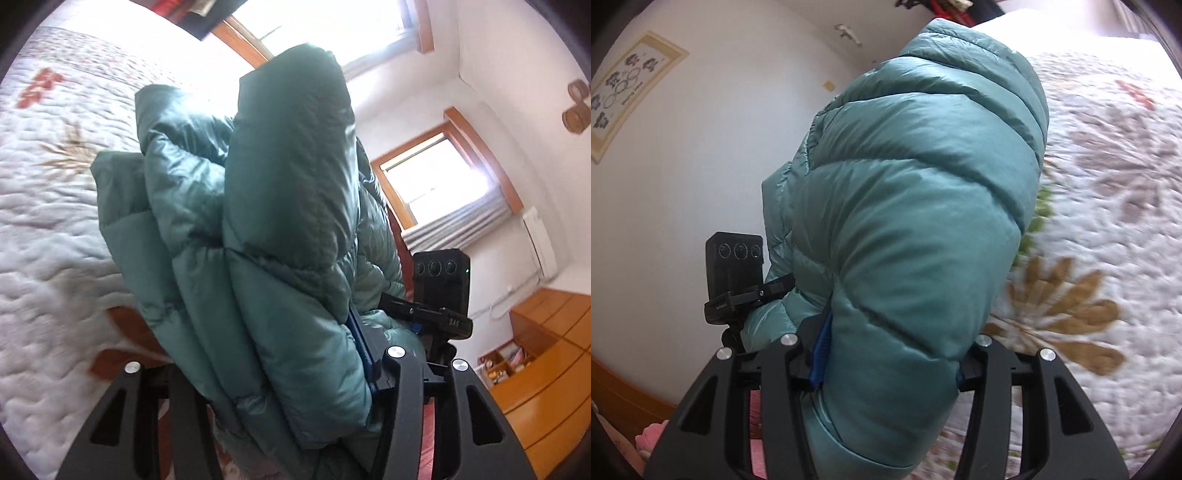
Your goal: Fold large clothes
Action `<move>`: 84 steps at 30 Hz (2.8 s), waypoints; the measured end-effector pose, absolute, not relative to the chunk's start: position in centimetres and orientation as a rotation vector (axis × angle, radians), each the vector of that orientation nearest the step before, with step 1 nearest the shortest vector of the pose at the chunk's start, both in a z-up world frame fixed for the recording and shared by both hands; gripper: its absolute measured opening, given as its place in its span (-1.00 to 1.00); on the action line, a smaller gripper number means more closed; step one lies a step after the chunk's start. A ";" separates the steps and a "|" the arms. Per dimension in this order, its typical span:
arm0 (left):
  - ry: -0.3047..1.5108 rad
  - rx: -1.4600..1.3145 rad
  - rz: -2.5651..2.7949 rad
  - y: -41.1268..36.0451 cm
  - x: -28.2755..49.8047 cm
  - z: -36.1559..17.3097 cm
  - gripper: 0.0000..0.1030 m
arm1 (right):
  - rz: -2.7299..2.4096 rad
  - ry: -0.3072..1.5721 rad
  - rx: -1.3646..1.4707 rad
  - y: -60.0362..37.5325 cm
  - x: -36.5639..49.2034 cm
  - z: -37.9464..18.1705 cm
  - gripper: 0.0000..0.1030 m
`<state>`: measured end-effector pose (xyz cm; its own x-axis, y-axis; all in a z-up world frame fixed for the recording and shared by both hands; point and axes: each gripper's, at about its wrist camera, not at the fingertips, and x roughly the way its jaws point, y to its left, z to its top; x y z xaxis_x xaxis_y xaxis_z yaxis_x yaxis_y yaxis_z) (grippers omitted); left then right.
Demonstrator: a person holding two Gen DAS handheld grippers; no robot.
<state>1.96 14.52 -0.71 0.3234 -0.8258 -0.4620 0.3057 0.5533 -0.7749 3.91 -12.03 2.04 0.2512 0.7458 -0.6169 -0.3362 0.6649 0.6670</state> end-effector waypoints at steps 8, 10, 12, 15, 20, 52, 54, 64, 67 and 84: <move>1.021 -0.546 -0.780 12.9 2.2 -4.3 0.14 | 0.762 1.171 0.574 -15.5 4.1 -5.1 0.17; 1.016 -0.511 -0.756 12.4 2.2 -4.1 0.20 | 0.761 1.163 0.585 -16.4 4.0 -5.7 0.27; 1.024 -0.497 -0.732 11.8 1.7 -3.7 0.29 | 0.737 1.162 0.570 -17.0 5.6 -6.1 0.42; 1.027 -0.477 -0.668 11.6 1.3 -1.9 0.42 | 0.675 1.124 0.507 -18.1 3.8 -5.1 0.45; 0.894 -0.390 -0.527 13.4 -0.8 2.3 0.53 | 0.509 0.973 0.340 -19.9 1.0 0.7 0.46; 0.991 -0.303 -0.443 13.1 7.1 -1.4 0.00 | 0.797 0.974 0.020 -1.1 -4.1 1.2 -0.08; 0.995 -0.309 -0.434 13.0 7.1 -1.5 0.01 | 0.789 0.980 0.025 -1.1 -4.0 1.5 -0.08; 0.853 -0.250 -0.275 13.6 0.6 5.1 0.64 | 0.604 0.844 0.056 -5.8 -7.3 7.0 0.58; 0.824 -0.205 -0.232 13.0 -2.0 6.5 0.78 | 0.513 0.792 0.079 -7.8 -8.5 8.0 0.86; 0.805 -0.075 -0.127 10.5 -9.2 7.3 0.92 | 0.275 0.836 0.026 -9.7 -10.9 5.5 0.94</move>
<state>-9.23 10.52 7.29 0.6864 -0.1414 -0.7134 0.0846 0.9898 -0.1148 -10.87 -9.65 5.49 0.6373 0.2508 -0.7287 -0.2308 0.9643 0.1301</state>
